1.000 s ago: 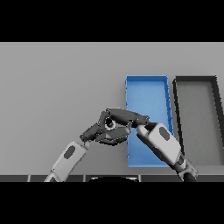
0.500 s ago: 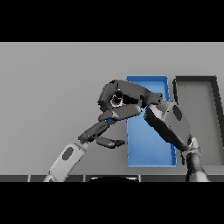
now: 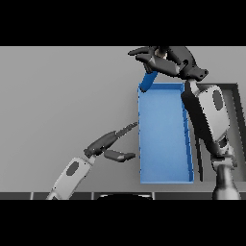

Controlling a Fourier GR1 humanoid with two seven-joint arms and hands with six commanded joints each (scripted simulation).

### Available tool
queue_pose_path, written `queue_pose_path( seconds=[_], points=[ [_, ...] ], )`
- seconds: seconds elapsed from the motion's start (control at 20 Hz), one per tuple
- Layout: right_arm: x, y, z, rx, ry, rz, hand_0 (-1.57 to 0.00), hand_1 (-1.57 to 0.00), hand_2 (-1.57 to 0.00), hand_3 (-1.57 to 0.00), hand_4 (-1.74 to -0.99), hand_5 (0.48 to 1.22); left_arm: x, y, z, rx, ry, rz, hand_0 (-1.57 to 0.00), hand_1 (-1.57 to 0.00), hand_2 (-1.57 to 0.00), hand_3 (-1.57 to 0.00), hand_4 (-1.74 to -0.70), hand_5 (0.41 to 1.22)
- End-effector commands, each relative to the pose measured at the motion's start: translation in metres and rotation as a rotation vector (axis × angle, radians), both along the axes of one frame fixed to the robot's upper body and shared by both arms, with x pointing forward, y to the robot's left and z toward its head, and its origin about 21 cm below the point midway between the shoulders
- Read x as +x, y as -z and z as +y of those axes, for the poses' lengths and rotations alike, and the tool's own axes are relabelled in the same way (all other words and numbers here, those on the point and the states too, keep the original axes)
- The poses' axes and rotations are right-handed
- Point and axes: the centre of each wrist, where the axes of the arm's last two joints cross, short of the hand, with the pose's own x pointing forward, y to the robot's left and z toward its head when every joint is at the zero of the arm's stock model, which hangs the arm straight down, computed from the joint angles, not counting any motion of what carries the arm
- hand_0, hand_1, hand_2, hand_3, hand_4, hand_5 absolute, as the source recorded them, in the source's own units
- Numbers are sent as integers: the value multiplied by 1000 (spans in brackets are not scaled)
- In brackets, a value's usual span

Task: Pick up the blue pipe and place it into the blue bin.

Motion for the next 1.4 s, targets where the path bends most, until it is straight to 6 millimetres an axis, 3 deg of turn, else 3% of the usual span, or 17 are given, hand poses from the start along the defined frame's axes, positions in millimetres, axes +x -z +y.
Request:
queue_pose_path(
  seconds=[0.0, 0.25, 0.55, 0.7, 0.8, 0.85, 0.9, 1.0, 1.05, 1.1, 1.15, 1.35],
  points=[
    [6, 13, -11, 3, 38, 33, -1571, -1571, -1571, -1571, -1498, 1221, -1, 1, -1, -1, 1, -2, 1, 1, 1, 1, -883, 481],
    [17, 74, -51, -73, 237, 252, -1571, -1571, -1571, -1571, -1499, 1221, 0, -1, 3, 0, -6, -11, 1, 1, 1, 1, -873, 483],
    [3, 138, -69, -193, 407, 506, -1571, -1571, -1571, -1571, -1499, 1221, -1, 5, 0, 0, -1, 1, 1, 1, 1, 1, -877, 479],
    [-4, 161, -80, -283, 454, 606, -1571, -1571, -1571, -820, -1617, 1221, 0, 4, 3, 0, -3, -9, 1, 1, 1, 1, -881, 476],
    [-10, 178, -87, -354, 468, 652, -1571, -1571, -1571, -617, -1662, 1221, 1, -1, 1, -9, -1, -10, 1, 1, 1, 1, -885, 481],
    [-12, 187, -88, -377, 478, 688, -1571, -1571, -1571, -808, -1617, 1199, 0, 0, -2, -4, -4, -9, 1, 1, 1, 1, -886, 483],
    [-10, 190, -89, -391, 498, 720, -1571, -1514, -1454, -960, -1573, 1188, 2, 0, 0, 4, -8, -5, 1, 1, 1, 1, -885, 486],
    [-8, 198, -92, -385, 511, 806, -1005, -968, -930, -614, -1451, 1146, 2, -2, 0, 4, -11, -11, 1, 1, 1, 1, -882, 493],
    [-8, 200, -86, -380, 507, 825, -804, -775, -744, -491, -1385, 1114, 3, 0, -2, 13, -12, -11, 1, 1, 1, 1, -880, 495],
    [-7, 202, -88, -385, 503, 853, -643, -619, -595, -393, -1334, 1135, 1, 0, -1, -2, -3, -19, 1, 1, 1, 1, -880, 497],
    [-8, 200, -88, -411, 464, 846, -514, -495, -476, -314, -1296, 1152, -1, 1, -1, -5, -2, -13, 1, 1, 1, 1, -881, 497],
    [-14, 205, -84, -614, 399, 805, -210, -202, -194, -128, -1179, 982, 0, 2, -2, 8, -10, -8, 1, 1, 1, 1, -878, 491]
  ],
)
